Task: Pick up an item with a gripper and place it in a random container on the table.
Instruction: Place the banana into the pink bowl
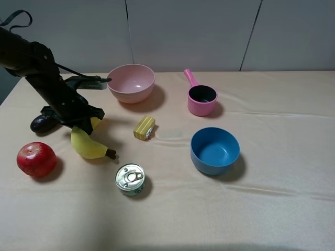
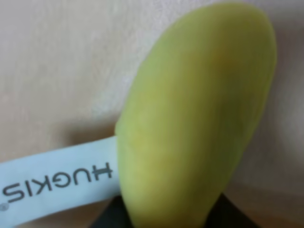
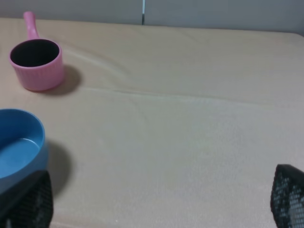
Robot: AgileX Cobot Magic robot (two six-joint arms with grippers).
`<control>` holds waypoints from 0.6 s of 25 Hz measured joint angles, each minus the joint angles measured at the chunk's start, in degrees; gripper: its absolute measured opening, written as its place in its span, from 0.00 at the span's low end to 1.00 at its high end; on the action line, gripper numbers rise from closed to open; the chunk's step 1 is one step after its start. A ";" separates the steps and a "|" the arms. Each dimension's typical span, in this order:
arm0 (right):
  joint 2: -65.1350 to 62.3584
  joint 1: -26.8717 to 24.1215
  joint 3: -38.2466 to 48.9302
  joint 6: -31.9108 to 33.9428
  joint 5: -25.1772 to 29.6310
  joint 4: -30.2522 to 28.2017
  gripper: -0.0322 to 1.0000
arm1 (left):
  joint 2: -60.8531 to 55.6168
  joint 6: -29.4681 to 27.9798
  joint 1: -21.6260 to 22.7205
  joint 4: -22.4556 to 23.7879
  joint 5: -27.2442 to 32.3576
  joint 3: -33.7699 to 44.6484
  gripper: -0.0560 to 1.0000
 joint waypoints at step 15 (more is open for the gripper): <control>0.00 0.00 0.00 0.00 -0.06 0.00 0.70 | 0.21 0.00 0.00 0.00 10.76 -7.02 0.23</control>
